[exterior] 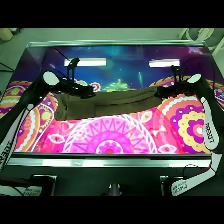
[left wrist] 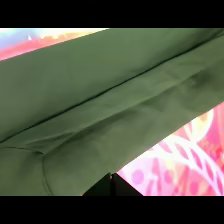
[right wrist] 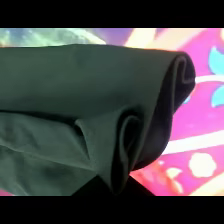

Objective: Fold the shirts.

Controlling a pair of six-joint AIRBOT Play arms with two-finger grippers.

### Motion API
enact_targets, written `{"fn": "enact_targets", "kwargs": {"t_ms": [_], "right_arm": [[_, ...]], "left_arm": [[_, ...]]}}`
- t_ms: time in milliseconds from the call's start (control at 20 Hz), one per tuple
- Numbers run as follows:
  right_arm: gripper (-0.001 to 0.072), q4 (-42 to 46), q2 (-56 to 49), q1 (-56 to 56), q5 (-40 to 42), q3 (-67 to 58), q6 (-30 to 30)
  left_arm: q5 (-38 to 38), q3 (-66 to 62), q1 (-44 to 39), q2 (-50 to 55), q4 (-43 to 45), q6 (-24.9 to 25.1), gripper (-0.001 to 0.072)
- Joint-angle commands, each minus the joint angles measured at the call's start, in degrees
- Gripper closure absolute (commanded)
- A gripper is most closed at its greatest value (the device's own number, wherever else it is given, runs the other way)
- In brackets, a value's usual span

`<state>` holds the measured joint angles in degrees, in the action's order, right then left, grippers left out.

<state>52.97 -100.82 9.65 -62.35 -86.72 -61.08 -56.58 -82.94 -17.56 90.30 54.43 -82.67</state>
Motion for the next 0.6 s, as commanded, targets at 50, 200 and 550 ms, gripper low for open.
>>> {"fn": "enact_targets", "kwargs": {"t_ms": [50,200,550], "right_arm": [[0.0694,-0.42,9.81,-0.24,-4.66,-0.04,4.2],[0.0694,-2.8,17.38,-0.24,-8.0,-0.04,4.22],[0.0694,-3.23,27.63,-0.24,-18.32,-0.04,4.15]], "left_arm": [[8.7,-0.04,-3.76,5.66,-9.66,-5.4,0.0678],[12.9,-0.07,-7.06,10.4,-17.11,-5.33,0.0677],[15.13,-0.13,-13.42,17.97,-39.41,0.68,0.0678]]}}
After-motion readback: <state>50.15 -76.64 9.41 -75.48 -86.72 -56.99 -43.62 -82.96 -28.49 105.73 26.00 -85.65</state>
